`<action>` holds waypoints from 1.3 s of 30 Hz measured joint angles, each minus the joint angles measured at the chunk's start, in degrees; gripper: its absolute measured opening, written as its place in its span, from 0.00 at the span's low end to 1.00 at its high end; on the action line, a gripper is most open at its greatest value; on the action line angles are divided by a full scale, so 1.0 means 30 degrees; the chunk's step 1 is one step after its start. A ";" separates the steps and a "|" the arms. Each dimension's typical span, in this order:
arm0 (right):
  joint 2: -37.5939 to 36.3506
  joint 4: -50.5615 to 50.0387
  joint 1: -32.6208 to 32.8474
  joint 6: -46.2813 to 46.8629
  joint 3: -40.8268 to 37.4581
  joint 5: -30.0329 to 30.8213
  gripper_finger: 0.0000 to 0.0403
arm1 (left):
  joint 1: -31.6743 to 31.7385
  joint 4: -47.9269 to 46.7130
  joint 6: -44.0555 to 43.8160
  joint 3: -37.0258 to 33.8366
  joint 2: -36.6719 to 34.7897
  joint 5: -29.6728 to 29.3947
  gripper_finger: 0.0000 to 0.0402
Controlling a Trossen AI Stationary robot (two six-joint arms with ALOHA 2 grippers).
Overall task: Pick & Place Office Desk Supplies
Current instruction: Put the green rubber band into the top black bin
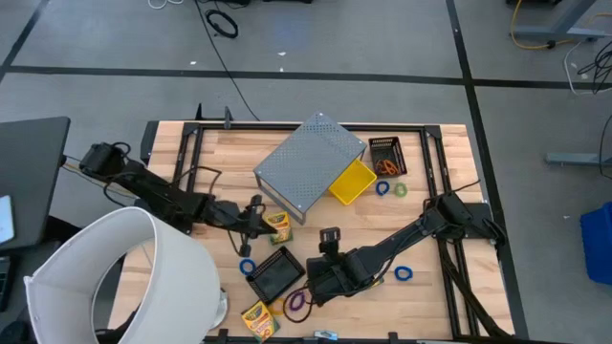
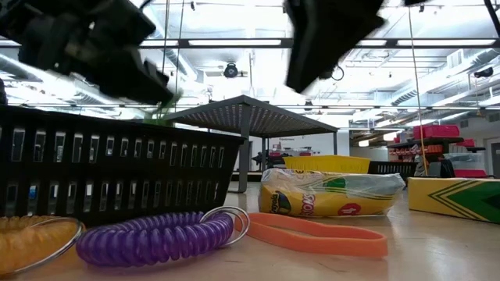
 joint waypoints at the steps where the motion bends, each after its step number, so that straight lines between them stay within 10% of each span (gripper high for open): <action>1: 0.0000 0.0602 -0.0067 -0.0171 0.0000 0.0233 0.47 | 0.0000 0.0427 0.0337 0.0000 -0.0238 -0.0107 0.00; 14: -0.0181 0.4992 -0.1406 0.0276 0.0000 0.4980 0.47 | 0.0007 0.2520 0.2585 0.0007 -0.1618 -0.2049 0.00; 32: -0.0685 0.8745 -0.3268 -0.0379 -0.0007 0.2427 0.46 | 0.0044 0.3960 0.2956 0.0001 -0.1486 -0.2035 0.00; 39: -0.0692 0.8784 -0.3467 -0.1012 -0.0007 0.2031 0.27 | 0.0044 0.3962 0.3058 0.0007 -0.1480 -0.1796 0.00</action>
